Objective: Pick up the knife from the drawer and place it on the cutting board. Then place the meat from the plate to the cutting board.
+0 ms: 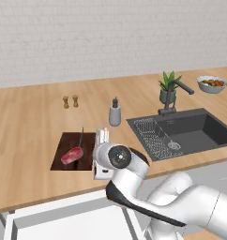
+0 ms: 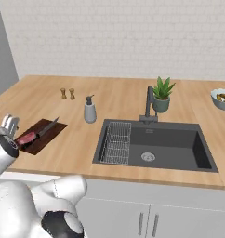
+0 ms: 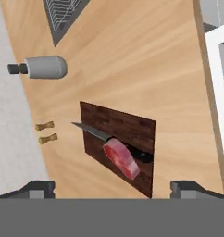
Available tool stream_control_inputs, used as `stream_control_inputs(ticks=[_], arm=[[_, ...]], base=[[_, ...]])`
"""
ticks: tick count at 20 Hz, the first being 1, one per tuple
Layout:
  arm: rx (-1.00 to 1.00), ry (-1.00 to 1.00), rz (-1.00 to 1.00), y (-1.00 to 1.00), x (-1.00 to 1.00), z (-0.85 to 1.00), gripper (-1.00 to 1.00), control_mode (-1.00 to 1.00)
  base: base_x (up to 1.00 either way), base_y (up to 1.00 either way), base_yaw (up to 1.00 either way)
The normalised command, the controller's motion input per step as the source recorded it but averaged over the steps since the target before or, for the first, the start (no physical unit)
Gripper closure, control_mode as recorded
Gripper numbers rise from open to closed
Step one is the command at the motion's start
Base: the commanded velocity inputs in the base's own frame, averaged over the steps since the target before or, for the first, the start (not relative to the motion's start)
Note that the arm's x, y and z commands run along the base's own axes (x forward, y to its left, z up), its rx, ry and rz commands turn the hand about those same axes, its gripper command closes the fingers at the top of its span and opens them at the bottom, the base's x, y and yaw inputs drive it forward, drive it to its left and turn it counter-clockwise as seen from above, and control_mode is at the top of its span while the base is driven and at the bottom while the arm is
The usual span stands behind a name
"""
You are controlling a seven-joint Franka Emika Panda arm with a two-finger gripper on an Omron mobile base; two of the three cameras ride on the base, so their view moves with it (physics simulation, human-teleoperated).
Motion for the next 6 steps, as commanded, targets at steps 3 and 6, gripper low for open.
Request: stream_control_inputs(ticks=[3,6], arm=[[0.29,-0.32,0.00,-1.00,-0.83,0.75,-1.00,-1.00],[0.33,-0.28,0.00,-1.00,-0.80,0.81,-1.00,-1.00]], base=[[0.00,0.00,0.00],[0.00,0.00,0.00]])
